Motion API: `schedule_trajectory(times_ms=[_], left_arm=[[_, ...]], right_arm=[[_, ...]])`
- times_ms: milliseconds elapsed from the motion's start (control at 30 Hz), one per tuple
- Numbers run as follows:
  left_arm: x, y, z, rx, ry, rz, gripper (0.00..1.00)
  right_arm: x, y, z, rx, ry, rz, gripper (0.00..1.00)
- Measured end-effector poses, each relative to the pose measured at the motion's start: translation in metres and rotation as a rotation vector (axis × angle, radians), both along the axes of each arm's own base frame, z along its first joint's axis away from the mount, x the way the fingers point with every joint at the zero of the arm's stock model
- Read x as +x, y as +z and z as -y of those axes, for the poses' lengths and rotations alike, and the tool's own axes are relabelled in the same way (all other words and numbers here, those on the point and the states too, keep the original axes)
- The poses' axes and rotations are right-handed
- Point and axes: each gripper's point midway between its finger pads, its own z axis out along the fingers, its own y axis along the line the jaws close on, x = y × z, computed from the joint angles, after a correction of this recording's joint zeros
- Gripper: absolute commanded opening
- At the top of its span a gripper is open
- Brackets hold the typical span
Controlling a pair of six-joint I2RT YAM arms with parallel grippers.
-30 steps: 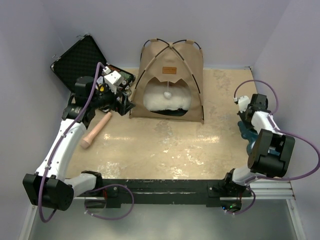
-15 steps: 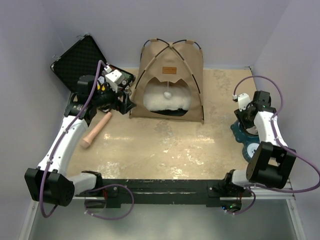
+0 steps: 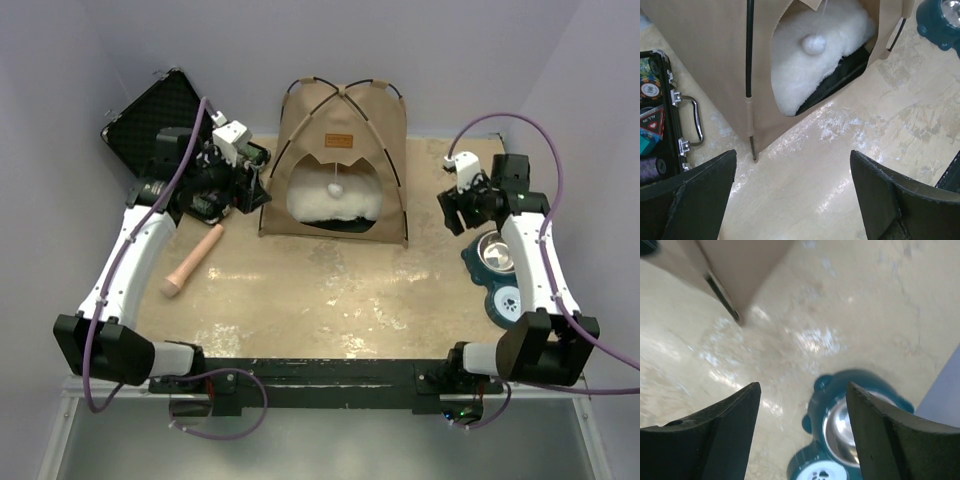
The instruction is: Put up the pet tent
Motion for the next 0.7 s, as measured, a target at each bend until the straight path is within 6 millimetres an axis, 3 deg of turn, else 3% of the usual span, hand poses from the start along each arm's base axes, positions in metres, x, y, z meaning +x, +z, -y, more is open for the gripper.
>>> schedule_trajectory(times_ms=[200, 267, 400, 467, 567, 700], left_arm=[[0.018, -0.011, -0.011, 0.067, 0.018, -0.117, 1.00], [0.021, -0.019, -0.022, 0.077, 0.044, -0.151, 1.00], [0.022, -0.035, -0.052, 0.093, 0.138, -0.201, 1.00], [0.018, -0.044, -0.062, 0.101, 0.181, -0.211, 1.00], [0.004, -0.055, -0.073, 0.115, 0.243, -0.211, 1.00], [-0.013, -0.053, -0.083, 0.127, 0.320, -0.159, 1.00]], right_arm=[[0.036, 0.045, -0.075, 0.117, 0.138, 0.150, 0.85], [0.048, 0.057, -0.097, 0.157, 0.174, 0.197, 0.95], [0.060, 0.077, -0.119, 0.224, 0.198, 0.291, 0.99], [0.057, 0.086, -0.123, 0.244, 0.200, 0.346, 0.99], [0.032, 0.095, -0.123, 0.275, 0.203, 0.419, 0.99], [0.003, 0.117, -0.121, 0.302, 0.208, 0.532, 0.99]])
